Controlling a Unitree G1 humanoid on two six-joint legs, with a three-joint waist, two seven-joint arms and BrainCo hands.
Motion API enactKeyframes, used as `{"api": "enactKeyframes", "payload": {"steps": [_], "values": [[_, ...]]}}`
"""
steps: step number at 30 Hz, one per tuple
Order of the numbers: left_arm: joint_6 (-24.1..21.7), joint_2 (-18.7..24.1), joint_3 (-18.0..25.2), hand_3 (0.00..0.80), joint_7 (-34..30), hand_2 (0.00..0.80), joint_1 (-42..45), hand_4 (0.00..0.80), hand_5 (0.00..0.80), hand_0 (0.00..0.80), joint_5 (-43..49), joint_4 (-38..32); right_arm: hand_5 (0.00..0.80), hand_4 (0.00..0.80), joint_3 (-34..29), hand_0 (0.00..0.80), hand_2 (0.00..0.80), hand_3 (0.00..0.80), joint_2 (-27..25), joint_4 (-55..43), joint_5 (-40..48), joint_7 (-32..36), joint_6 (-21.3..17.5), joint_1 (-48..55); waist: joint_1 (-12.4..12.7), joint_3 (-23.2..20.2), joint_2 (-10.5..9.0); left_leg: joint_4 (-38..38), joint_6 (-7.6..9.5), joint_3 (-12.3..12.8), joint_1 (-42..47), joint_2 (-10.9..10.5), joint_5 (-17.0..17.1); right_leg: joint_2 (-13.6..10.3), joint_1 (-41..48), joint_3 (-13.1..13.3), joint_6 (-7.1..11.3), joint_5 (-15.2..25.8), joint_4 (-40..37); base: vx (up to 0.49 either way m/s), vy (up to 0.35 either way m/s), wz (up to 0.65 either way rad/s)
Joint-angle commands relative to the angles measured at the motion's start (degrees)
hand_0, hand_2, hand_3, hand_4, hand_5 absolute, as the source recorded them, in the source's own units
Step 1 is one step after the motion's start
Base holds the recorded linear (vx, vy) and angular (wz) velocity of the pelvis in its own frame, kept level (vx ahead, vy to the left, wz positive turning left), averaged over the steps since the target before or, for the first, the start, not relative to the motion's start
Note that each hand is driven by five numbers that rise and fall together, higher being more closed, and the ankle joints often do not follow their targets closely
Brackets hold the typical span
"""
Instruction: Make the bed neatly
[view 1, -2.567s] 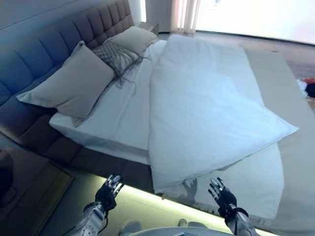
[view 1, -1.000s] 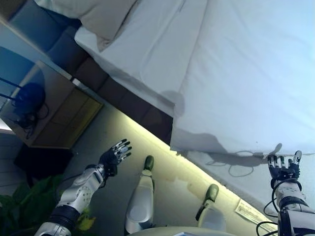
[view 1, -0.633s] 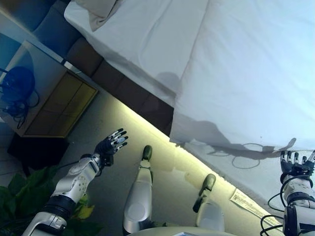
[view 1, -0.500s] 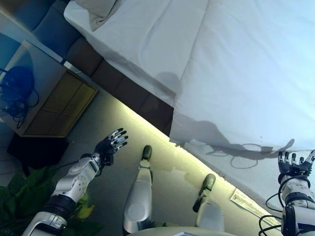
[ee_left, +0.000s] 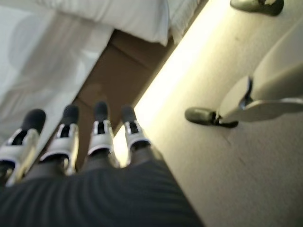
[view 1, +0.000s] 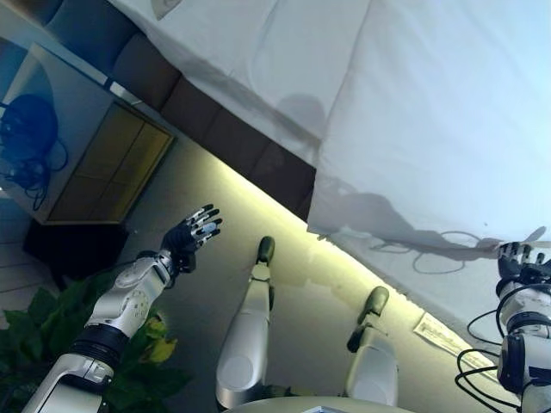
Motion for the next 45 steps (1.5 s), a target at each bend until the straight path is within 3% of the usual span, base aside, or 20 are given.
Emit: {"api": "enactKeyframes", "payload": {"steps": [1, 8, 9, 10, 11, 18, 23, 27, 32, 36, 41, 45], "values": [[-2.5, 1.2, -0.3, 0.0, -0.7, 0.0, -0.2, 0.0, 0.0, 0.0, -1.2, -2.0, 0.0, 0.0, 1.0, 0.0, 0.0, 0.0, -3.7, -2.2, 1.9, 1.1, -0.3, -0.6, 1.1, -0.8, 0.52, 3.3, -1.11, -3.1, -5.4, 3.1, 0.5, -4.4, -8.8, 4.4, 0.39, 6.4, 1.8, 0.003, 0.009, 0.06], [-3.5, 2.0, 0.0, 0.0, -1.8, 0.0, 0.2, 0.0, 0.0, 0.0, -2.5, -2.9, 0.0, 0.0, 2.4, 0.0, 0.0, 0.0, -7.2, -3.5, -0.3, 0.7, -1.4, -5.4, 1.2, -0.1, 1.0, 2.6, -0.3, -1.9, -6.3, 2.3, 1.0, -4.7, -12.5, 4.9, 0.16, 6.6, 4.1, 0.006, 0.004, 0.01], [-3.3, 2.1, 0.2, 0.0, -1.9, 0.0, 0.2, 0.0, 0.0, 0.0, -2.6, -2.9, 0.383, 0.383, 2.5, 0.383, 0.383, 0.383, -7.5, -3.7, -0.4, 0.6, -1.6, -5.8, 1.2, 0.0, 0.97, 2.7, -0.24, -1.8, -6.4, 2.2, 1.0, -4.7, -12.8, 4.9, 0.1, 6.5, 4.4, 0.018, 0.008, 0.04], [-3.3, 2.3, 0.3, 0.0, -2.1, 0.0, 0.1, 0.0, 0.0, 0.0, -2.7, -2.9, 0.656, 0.656, 2.6, 0.656, 0.656, 0.656, -7.7, -3.8, -0.5, 0.6, -1.6, -6.2, 1.2, 0.1, 0.89, 2.9, -0.21, -1.7, -6.5, 2.2, 1.0, -4.8, -13.0, 4.9, 0.07, 6.5, 4.7, 0.015, -0.004, 0.04], [-3.3, 2.6, 0.3, 0.0, -2.1, 0.0, 0.0, 0.0, 0.0, 0.0, -2.9, -2.8, 0.8, 0.8, 2.7, 0.8, 0.8, 0.8, -7.9, -3.8, -0.6, 0.5, -1.8, -6.6, 1.3, 0.1, 0.81, 3.1, -0.18, -1.6, -6.6, 2.2, 0.9, -4.8, -13.1, 4.8, 0.07, 6.5, 5.0, 0.014, -0.012, 0.05], [-3.0, 3.8, 0.8, 0.0, -2.8, 0.0, -0.6, 0.0, 0.0, 0.0, -3.8, -1.6, 0.8, 0.8, 2.4, 0.8, 0.8, 0.8, -8.3, -2.9, -1.2, -3.4, 0.6, -6.8, 1.2, -0.2, 0.01, 3.7, -0.25, -1.4, -6.0, 2.5, 0.3, -4.5, -13.0, 4.3, -0.06, 6.4, 6.0, 0.005, -0.006, 0.01], [-3.0, 3.1, 0.2, 0.0, -2.4, 0.0, -1.1, 0.0, 0.0, 0.0, -3.6, -2.1, 0.8, 0.8, 2.0, 0.8, 0.8, 0.8, -7.6, -2.5, -1.0, -1.8, 1.2, -6.1, 0.9, -0.3, 0.16, 2.9, 0.04, -0.7, -4.8, 2.4, 0.3, -4.4, -11.8, 3.7, -0.13, 6.5, 5.6, 0.002, 0.01, 0.0], [-3.7, 2.4, 0.1, 0.0, -1.8, 0.0, -0.5, 0.0, 0.0, 0.0, -4.0, -3.3, 0.8, 0.8, 2.4, 0.8, 0.8, 0.8, -5.1, -4.6, -7.6, 0.1, -0.1, -3.0, 0.9, -1.2, -0.28, 2.1, 0.24, -0.6, -2.4, 2.4, 0.2, -4.5, -8.8, 2.7, -0.43, 6.5, 4.9, 0.028, 0.054, 0.04], [-1.8, 0.5, 0.9, 0.0, -0.1, 0.0, -0.7, 0.0, 0.0, 0.0, -1.3, -5.0, 0.8, 0.8, 4.7, 0.8, 0.8, 0.8, 2.5, -12.9, -16.3, 0.8, -4.8, 3.2, 1.2, -3.1, -2.74, 0.6, 0.16, -1.4, 2.2, 3.5, -0.4, -3.3, -2.6, 0.9, -0.77, 6.4, 2.5, 0.041, -0.004, 0.1], [0.5, -2.6, -0.3, 0.0, 1.5, 0.0, -1.4, 0.0, 0.0, 0.0, 2.3, -3.1, 0.8, 0.8, 8.4, 0.8, 0.8, 0.8, 9.9, -22.1, -18.6, -0.6, -7.4, 6.9, 0.9, -5.0, -4.99, -1.5, 0.36, -2.9, 7.9, 4.4, -1.4, -1.6, 2.7, 1.1, -0.85, 6.1, 0.4, 0.088, 0.0, -0.04], [3.3, -8.6, -3.8, 0.0, 3.4, 0.0, -3.5, 0.0, 0.0, 0.0, 5.2, 0.7, 0.8, 0.8, 14.7, 0.8, 0.8, 0.8, 16.9, -33.6, -22.4, -6.4, -10.3, 10.4, -0.2, -8.2, -7.1, -5.2, 0.7, -3.4, 16.4, 5.7, -2.0, -0.2, 11.0, 1.3, -0.57, 6.1, -3.7, 0.12, 0.048, -0.06], [7.7, -14.6, -6.0, 0.0, 4.1, 0.0, -3.6, 0.0, 0.0, 0.0, 0.1, 0.7, 0.8, 0.8, 18.5, 0.8, 0.8, 0.8, 22.0, -39.9, -28.4, -9.1, -11.4, 14.7, -0.9, -11.5, -7.48, -7.6, 0.94, -3.3, 22.8, 6.3, -2.4, -0.1, 16.3, 1.3, -0.25, 6.1, -5.7, 0.179, 0.118, 0.08]]}}
